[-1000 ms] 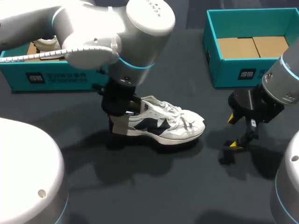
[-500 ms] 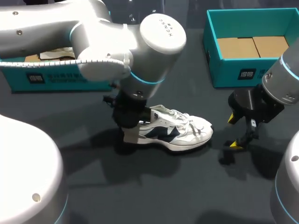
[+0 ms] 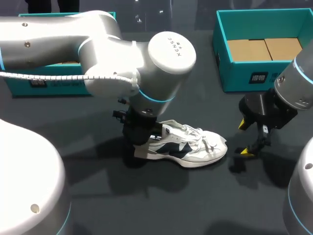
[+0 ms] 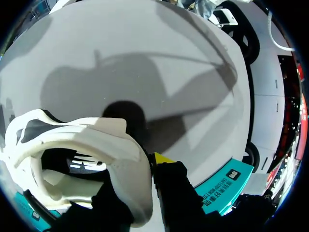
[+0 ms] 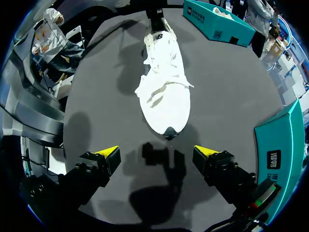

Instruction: Take the shoe out of the shoebox, open the shoe tongue, remove and reinsert the insole, then place the shoe into the shoebox

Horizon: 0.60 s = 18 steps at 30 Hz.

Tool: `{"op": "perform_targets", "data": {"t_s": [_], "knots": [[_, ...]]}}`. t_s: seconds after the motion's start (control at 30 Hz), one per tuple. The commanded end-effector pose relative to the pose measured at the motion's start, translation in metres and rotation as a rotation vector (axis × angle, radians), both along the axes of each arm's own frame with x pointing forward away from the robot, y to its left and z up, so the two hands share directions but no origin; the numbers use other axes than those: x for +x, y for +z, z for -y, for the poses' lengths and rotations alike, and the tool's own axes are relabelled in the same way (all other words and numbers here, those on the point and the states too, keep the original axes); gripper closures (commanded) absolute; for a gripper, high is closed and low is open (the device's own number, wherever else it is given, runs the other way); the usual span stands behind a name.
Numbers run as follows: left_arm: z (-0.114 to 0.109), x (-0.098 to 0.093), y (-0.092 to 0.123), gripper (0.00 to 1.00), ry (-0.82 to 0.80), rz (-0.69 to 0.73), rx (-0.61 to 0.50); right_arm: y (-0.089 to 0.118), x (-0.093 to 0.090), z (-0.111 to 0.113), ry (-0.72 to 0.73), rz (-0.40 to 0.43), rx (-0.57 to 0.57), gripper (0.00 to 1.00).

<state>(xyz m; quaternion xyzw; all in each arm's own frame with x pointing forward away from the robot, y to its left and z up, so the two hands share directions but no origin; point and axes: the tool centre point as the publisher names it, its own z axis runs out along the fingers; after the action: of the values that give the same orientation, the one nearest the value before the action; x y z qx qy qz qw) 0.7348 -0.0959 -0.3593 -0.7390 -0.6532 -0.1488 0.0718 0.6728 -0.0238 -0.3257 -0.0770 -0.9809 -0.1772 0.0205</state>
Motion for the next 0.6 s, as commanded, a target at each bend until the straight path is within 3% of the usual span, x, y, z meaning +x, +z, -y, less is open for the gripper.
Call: {"op": "perform_targets", "data": {"t_s": [0.03, 0.6], "knots": [[0.005, -0.002, -0.009, 1.0, -0.001, 0.0, 0.009, 0.0, -0.001, 0.0, -0.001, 0.003, -0.002, 0.0], [0.003, -0.009, -0.026, 1.0, 0.065, -0.027, 0.032, 0.0, -0.001, 0.0, -0.001, 0.003, -0.002, 0.0]]}}
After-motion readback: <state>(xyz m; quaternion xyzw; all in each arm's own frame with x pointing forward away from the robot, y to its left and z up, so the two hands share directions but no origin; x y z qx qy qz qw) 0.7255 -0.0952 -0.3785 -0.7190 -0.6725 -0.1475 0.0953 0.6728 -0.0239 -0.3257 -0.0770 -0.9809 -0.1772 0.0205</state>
